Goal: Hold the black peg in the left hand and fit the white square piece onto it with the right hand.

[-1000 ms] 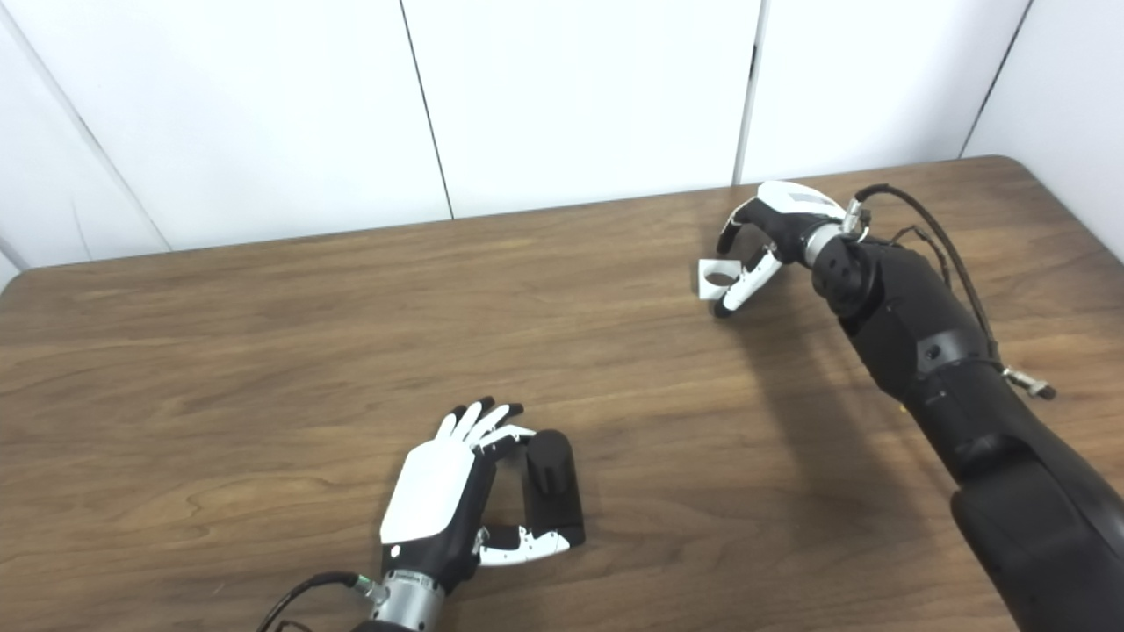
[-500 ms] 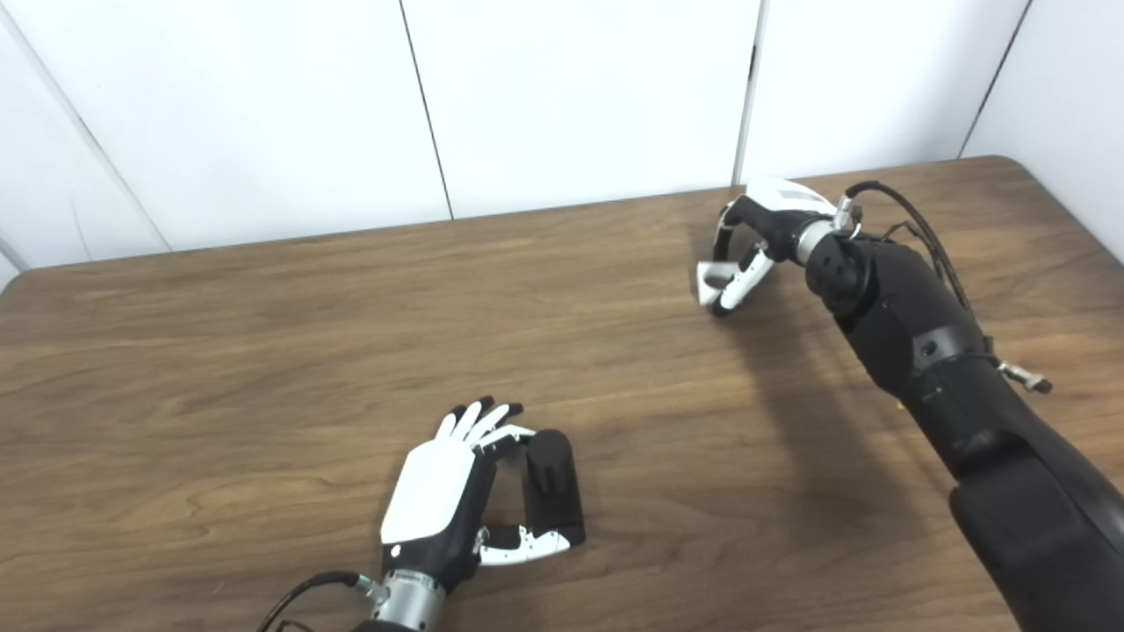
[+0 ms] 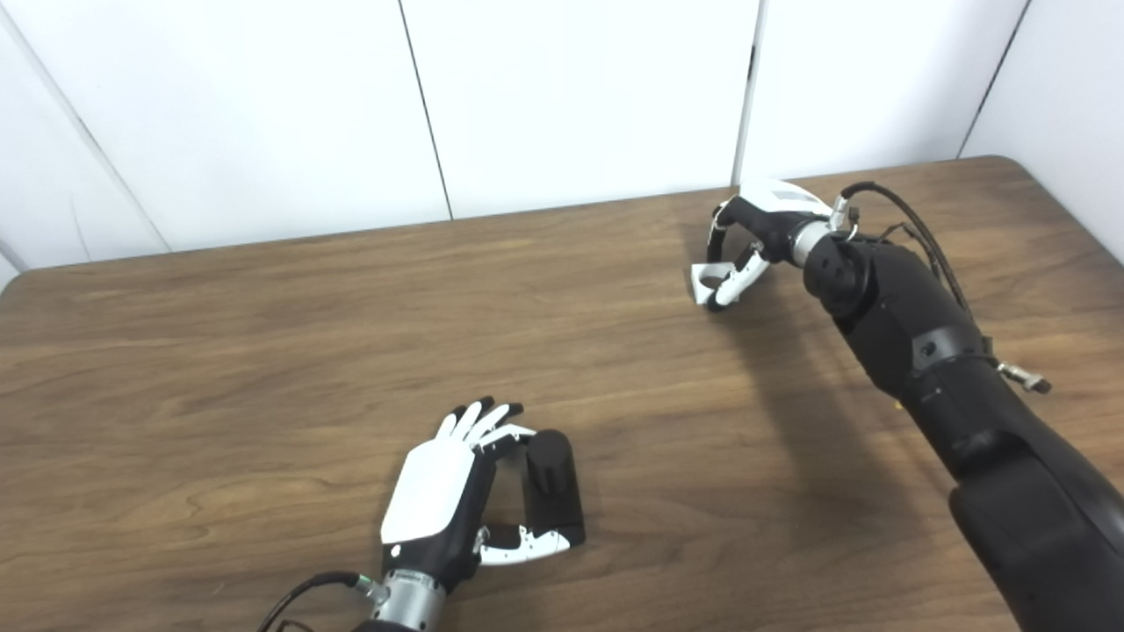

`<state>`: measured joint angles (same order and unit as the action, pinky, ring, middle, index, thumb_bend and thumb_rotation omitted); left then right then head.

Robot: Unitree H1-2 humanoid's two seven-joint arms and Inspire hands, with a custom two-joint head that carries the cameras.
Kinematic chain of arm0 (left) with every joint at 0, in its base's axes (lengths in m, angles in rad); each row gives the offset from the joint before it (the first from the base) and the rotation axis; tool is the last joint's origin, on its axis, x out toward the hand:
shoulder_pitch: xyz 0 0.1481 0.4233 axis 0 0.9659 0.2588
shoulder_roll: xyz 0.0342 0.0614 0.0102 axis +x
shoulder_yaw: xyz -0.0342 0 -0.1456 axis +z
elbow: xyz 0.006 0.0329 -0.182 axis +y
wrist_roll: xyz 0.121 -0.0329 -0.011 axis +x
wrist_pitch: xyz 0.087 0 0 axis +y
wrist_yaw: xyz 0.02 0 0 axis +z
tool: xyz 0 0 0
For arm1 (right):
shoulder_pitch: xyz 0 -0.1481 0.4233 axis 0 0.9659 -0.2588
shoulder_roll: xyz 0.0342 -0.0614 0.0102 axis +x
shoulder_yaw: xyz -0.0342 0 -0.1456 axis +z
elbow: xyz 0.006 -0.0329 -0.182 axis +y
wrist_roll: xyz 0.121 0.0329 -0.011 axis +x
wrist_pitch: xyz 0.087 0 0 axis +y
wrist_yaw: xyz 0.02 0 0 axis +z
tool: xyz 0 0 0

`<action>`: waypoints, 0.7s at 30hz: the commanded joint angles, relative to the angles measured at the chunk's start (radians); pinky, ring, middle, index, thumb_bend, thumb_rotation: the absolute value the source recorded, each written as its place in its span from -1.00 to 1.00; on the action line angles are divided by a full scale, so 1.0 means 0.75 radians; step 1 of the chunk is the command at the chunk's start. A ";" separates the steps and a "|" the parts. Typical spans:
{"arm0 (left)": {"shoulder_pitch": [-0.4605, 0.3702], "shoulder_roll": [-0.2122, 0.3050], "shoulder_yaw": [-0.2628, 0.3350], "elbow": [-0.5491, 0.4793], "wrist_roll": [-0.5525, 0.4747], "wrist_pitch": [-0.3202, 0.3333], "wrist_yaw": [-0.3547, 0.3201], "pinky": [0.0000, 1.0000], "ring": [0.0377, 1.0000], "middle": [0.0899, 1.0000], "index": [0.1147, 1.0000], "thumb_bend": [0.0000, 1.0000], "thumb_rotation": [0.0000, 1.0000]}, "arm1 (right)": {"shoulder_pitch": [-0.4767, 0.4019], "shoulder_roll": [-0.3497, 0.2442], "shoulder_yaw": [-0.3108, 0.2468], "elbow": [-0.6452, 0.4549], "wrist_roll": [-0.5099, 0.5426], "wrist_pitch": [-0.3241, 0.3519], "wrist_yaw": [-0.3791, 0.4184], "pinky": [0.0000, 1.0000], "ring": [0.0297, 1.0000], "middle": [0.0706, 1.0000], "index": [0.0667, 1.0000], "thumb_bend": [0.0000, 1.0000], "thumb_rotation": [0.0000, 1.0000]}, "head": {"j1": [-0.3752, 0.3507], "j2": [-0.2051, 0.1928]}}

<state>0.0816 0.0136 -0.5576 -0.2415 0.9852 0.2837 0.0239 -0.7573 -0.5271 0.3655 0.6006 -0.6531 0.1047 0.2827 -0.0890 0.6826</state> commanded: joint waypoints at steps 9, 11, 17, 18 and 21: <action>0.011 -0.034 -0.022 0.046 0.014 -0.001 -0.009 0.99 0.94 0.79 0.20 0.49 -0.36 | -0.011 -0.014 0.000 -0.020 0.006 -0.035 -0.028 0.80 0.96 0.80 -0.09 0.05 -0.70 | 0.002 0.005; 0.011 -0.031 -0.020 0.048 0.011 -0.007 -0.001 0.97 0.93 0.78 0.19 0.50 -0.37 | 0.000 -0.021 -0.005 -0.051 0.011 -0.047 -0.031 0.81 0.97 0.80 -0.09 0.05 -0.70 | 0.002 0.005; 0.014 -0.025 -0.013 0.039 0.003 -0.010 -0.003 0.97 0.93 0.78 0.19 0.51 -0.38 | 0.038 -0.041 -0.017 -0.189 0.016 -0.071 -0.026 0.86 1.00 0.81 -0.09 0.05 -0.70 | 0.002 0.004; 0.014 -0.022 -0.013 0.038 0.003 -0.010 -0.005 0.97 0.93 0.78 0.19 0.51 -0.39 | 0.044 -0.044 -0.020 -0.222 0.016 -0.071 -0.022 0.86 1.00 0.80 -0.09 0.05 -0.70 | 0.001 0.003; 0.014 -0.018 -0.011 0.034 0.002 -0.007 -0.013 0.98 0.94 0.79 0.20 0.51 -0.39 | 0.063 -0.052 -0.032 -0.321 0.018 -0.059 0.004 0.90 1.00 0.81 -0.09 0.05 -0.70 | -0.002 0.004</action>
<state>0.0811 0.0133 -0.5554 -0.2420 0.9761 0.2822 0.0229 -0.6671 -0.5441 0.3607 0.4182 -0.6456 0.0731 0.2829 -0.0905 0.6842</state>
